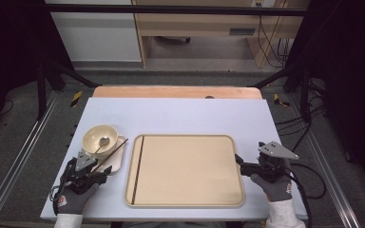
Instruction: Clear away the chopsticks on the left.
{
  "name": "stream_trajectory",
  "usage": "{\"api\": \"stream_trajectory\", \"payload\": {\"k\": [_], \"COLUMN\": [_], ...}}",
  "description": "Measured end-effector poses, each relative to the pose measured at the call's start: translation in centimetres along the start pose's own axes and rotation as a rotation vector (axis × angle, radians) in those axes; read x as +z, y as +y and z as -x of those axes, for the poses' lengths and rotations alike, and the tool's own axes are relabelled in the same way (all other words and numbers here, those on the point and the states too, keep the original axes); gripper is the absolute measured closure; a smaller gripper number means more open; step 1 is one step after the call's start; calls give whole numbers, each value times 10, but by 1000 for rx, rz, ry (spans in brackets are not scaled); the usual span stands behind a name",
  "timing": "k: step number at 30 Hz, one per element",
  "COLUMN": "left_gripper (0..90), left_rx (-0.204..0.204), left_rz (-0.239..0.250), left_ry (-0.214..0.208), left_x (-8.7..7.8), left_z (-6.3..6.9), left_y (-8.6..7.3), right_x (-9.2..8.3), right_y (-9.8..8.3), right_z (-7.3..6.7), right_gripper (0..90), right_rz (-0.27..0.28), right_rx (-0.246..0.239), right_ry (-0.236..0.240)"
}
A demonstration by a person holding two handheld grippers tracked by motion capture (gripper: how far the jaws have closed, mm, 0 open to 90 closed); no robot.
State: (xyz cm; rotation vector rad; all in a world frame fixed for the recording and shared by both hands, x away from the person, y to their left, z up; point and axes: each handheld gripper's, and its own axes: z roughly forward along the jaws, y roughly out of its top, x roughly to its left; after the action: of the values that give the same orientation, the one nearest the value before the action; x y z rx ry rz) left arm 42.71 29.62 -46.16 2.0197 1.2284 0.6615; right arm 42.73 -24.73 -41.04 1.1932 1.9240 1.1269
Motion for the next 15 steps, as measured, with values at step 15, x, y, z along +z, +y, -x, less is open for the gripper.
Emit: {"api": "stream_trajectory", "payload": {"k": [15], "left_gripper": [631], "left_rx": [-21], "left_rz": [-28], "left_ry": [23], "left_x": [7], "left_z": [-12], "left_y": [0], "right_x": [1], "right_y": [0], "right_z": [-1], "right_gripper": [55], "right_rz": [-6], "right_rx": [-5], "right_ry": [0]}}
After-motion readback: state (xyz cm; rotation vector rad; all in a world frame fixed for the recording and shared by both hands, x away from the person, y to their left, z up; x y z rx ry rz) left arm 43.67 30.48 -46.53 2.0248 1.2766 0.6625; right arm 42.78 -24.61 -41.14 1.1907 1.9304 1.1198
